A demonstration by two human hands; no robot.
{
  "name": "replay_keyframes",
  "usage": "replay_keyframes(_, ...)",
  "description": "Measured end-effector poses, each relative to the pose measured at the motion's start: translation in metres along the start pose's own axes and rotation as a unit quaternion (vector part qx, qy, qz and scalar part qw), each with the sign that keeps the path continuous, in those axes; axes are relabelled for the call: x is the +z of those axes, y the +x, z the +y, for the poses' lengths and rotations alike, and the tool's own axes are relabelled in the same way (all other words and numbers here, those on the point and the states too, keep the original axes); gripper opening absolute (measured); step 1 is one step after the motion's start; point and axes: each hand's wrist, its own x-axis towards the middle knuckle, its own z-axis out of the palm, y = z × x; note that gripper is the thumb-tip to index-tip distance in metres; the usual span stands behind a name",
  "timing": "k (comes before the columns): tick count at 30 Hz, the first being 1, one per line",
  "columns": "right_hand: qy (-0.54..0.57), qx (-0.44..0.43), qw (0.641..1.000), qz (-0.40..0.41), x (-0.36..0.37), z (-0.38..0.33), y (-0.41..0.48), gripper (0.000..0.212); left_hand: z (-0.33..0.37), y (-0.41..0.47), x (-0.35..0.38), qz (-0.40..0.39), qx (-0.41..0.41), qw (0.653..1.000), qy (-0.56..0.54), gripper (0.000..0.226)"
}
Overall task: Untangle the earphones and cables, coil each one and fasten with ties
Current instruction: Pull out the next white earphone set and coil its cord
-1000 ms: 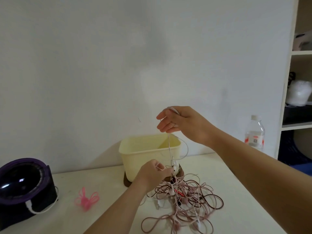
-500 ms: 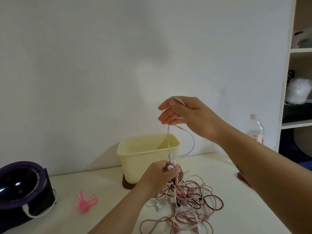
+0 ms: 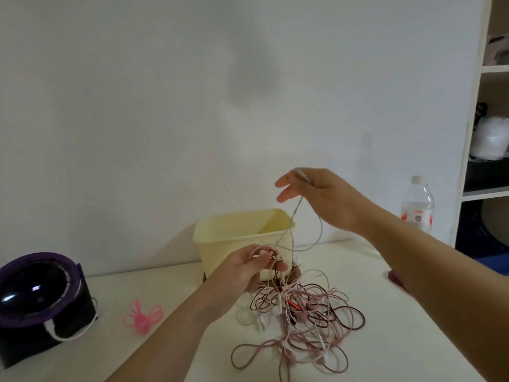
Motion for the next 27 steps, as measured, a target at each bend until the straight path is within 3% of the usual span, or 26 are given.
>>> replay_keyframes(5, -0.135, 0.044, 0.984, -0.104, 0.021, 0.014, -0.012, 0.028, 0.006, -0.004, -0.004, -0.036, -0.032, 0.998, -0.027, 0.021)
replay_keyframes(9, -0.199, 0.022, 0.962, -0.184, 0.028, 0.017, -0.022, 0.020, 0.006, -0.007, -0.006, -0.041, -0.051, 0.998, -0.011, 0.018)
replay_keyframes(15, -0.190, -0.014, 0.969, -0.154, 0.025, 0.012, -0.020, 0.011, 0.003, -0.008, -0.009, -0.077, -0.087, 0.990, -0.076, 0.034)
replay_keyframes(19, -0.228, -0.026, 0.963, -0.141, 0.021, 0.007, -0.020, 0.008, 0.008, -0.007, -0.008, -0.061, -0.098, 0.990, -0.075, 0.024)
replay_keyframes(22, -0.294, -0.047, 0.949, -0.103, 0.022, 0.005, -0.018, 0.008, 0.011, -0.003, -0.003, -0.008, -0.095, 0.995, -0.016, 0.022)
replay_keyframes(27, -0.444, -0.069, 0.893, -0.029, 0.026, 0.006, -0.015, 0.012, 0.022, 0.002, -0.004, 0.097, -0.031, 0.970, 0.219, 0.021)
